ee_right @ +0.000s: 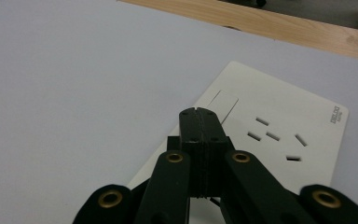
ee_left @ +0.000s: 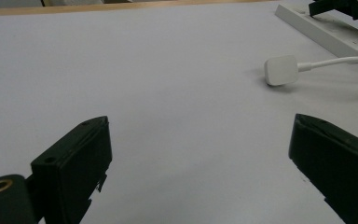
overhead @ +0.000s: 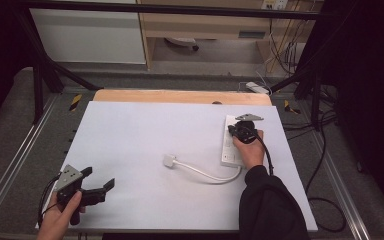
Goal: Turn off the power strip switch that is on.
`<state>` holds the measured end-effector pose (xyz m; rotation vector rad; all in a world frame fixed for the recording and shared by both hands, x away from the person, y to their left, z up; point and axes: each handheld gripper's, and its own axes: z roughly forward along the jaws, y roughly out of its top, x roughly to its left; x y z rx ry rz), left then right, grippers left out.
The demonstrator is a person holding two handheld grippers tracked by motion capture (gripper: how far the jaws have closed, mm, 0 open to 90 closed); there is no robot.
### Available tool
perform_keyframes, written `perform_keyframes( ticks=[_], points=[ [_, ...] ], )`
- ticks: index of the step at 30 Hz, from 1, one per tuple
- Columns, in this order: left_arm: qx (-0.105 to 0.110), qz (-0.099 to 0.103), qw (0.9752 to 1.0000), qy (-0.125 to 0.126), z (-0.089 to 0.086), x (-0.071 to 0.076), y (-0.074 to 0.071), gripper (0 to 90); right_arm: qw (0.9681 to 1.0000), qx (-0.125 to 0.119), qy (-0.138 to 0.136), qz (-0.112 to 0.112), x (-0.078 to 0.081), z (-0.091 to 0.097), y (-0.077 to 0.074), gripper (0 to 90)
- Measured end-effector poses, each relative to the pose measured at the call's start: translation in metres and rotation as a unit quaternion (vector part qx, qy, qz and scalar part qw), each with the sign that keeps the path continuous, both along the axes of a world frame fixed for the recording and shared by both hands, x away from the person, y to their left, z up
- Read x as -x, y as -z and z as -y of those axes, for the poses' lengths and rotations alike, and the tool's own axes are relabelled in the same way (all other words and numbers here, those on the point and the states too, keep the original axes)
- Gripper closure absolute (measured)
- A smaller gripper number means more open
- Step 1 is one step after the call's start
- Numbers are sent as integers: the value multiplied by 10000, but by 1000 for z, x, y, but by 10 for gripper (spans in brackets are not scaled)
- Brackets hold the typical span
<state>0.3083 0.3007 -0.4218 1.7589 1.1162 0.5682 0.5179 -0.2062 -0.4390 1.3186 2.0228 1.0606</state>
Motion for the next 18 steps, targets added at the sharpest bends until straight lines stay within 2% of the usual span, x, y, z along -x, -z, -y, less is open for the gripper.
perform_keyframes(
  ticks=[18],
  points=[
    [-23, -14, 10000, 13, 1, 0, 1, 58, 10000, 22, -14, -28, 0, -1, 0, 900]
  ],
)
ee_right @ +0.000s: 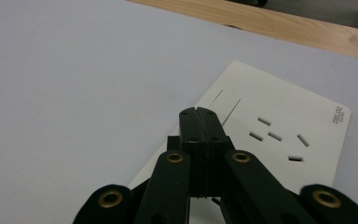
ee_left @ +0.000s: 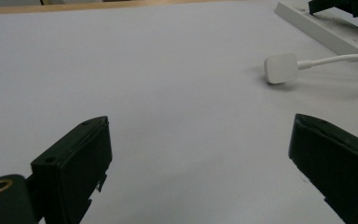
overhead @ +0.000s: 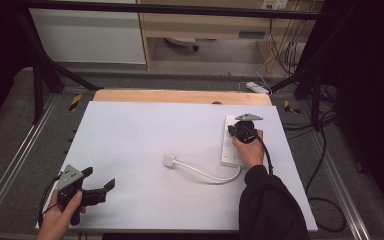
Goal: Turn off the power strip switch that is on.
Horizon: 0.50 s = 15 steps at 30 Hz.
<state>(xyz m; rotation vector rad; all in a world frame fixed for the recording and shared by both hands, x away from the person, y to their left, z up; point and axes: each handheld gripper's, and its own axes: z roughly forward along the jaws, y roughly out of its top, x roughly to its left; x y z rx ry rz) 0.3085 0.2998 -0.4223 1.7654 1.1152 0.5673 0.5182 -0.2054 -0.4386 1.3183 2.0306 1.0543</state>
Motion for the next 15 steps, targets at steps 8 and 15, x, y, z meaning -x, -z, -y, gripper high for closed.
perform_keyframes(
  ticks=[8, 15],
  points=[
    [-9, -10, 10000, 9, 0, 0, 0, 58, 10000, 5, -43, -33, 0, 0, -1, 900],
    [-29, -20, 10000, 9, 0, 0, 0, 58, 9999, 71, -69, -65, -2, -1, -2, 900]
  ],
)
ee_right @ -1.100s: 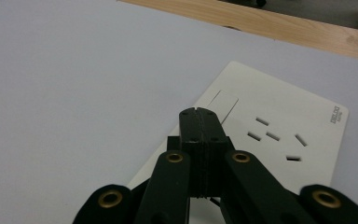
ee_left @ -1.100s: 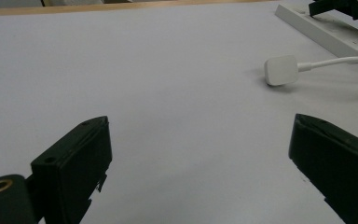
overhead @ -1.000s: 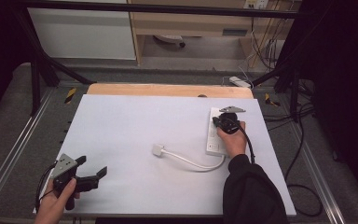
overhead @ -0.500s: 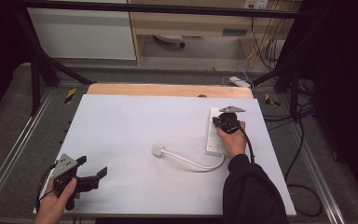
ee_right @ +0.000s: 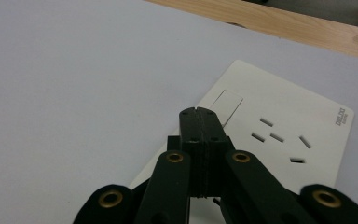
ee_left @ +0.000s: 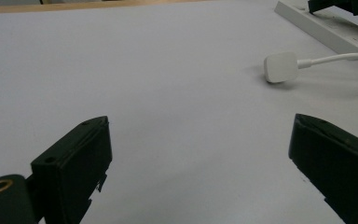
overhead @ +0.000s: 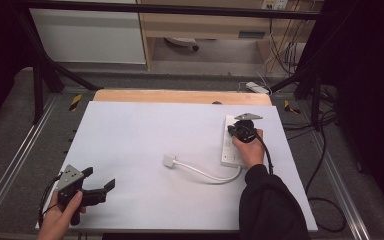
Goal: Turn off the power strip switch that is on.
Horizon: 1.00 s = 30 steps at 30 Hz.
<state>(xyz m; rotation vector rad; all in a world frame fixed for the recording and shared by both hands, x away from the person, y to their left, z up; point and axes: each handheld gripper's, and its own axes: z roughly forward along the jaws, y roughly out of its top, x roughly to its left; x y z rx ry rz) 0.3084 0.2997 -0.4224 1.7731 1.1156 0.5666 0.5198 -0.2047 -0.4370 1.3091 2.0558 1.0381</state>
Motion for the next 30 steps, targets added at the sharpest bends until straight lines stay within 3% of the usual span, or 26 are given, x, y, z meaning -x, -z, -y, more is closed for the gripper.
perform_keyframes(
  ticks=[16, 24, 30],
  points=[
    [-14, -5, 10000, 11, 0, 0, 0, 59, 10000, 95, 1, -26, -2, -3, 1, 900],
    [-10, 0, 10000, 15, 0, 0, 0, 58, 9999, -100, 33, -95, -2, 1, 1, 900],
    [-16, -2, 10000, 10, 0, 0, 0, 58, 9999, -171, 25, -1, 0, 2, 0, 900]
  ],
)
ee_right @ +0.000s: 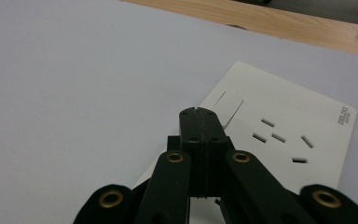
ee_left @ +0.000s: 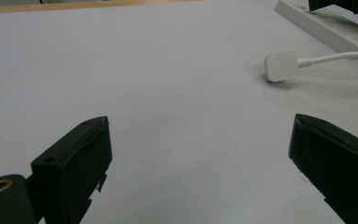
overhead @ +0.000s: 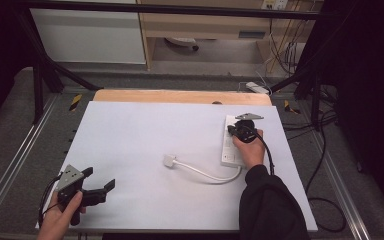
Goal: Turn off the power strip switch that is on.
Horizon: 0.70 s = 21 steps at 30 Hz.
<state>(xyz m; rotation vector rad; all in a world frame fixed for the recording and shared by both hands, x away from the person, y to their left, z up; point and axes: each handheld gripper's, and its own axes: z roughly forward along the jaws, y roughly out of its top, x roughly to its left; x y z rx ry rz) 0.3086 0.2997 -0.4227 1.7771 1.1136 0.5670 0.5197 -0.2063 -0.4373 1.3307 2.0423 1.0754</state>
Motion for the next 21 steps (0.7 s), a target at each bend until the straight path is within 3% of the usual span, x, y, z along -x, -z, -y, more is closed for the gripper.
perform_keyframes(
  ticks=[13, 21],
  points=[
    [-2, 1, 10000, -6, 0, 0, 0, 58, 9999, -62, 7, 114, 3, 0, -4, 900],
    [-9, 16, 10000, -10, 0, 0, 0, 58, 9996, -238, 38, 173, 6, 2, -8, 900]
  ],
)
